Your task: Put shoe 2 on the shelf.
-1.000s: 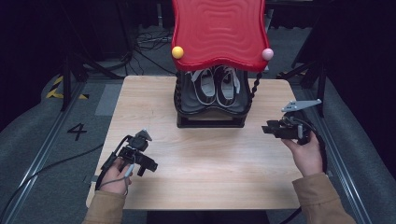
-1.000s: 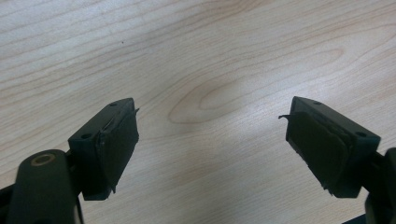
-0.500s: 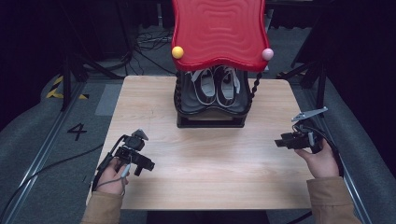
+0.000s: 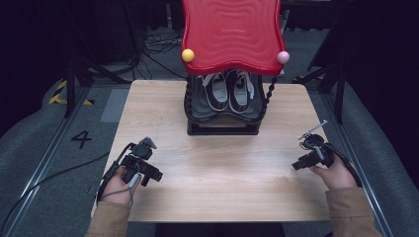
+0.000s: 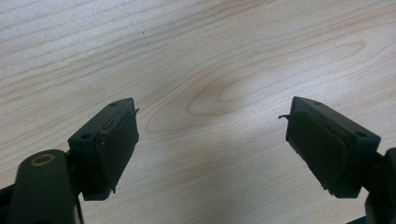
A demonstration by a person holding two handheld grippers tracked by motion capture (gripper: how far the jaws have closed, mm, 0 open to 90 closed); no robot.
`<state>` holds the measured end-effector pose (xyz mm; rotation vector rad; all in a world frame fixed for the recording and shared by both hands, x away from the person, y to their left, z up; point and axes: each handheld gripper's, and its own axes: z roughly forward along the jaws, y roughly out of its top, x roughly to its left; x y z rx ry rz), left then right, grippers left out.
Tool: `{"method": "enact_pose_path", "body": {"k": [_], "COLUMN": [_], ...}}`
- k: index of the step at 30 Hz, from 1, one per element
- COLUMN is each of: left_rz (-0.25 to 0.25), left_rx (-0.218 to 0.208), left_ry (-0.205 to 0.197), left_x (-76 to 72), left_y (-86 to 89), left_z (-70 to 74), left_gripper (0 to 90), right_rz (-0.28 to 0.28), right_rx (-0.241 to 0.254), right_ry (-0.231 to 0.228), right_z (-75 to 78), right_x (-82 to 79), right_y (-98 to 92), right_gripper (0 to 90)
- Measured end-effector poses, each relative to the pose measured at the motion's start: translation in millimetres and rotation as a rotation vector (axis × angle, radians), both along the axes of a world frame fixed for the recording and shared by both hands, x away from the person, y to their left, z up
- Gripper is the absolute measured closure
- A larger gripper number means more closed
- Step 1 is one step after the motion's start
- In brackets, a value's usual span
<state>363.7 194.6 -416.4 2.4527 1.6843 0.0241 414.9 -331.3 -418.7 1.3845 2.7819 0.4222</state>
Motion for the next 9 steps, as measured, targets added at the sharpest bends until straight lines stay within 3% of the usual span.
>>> {"method": "enact_pose_path", "body": {"k": [4,9], "left_rz": [-0.003,-0.019], "left_rx": [-0.002,0.0], "left_ry": [0.001,0.002], "left_x": [0.6,3.3], "left_y": [-1.2,-1.8], "left_z": [0.8,0.5], "left_gripper": [17.3,17.4], "right_rz": [0.0,0.025], "right_rx": [-0.027,-0.02], "right_ry": [0.048,0.109], "right_z": [-7.9,-15.8], "right_x": [0.1,-1.6], "right_y": [1.6,3.2], "right_gripper": [52.4,51.7]}}
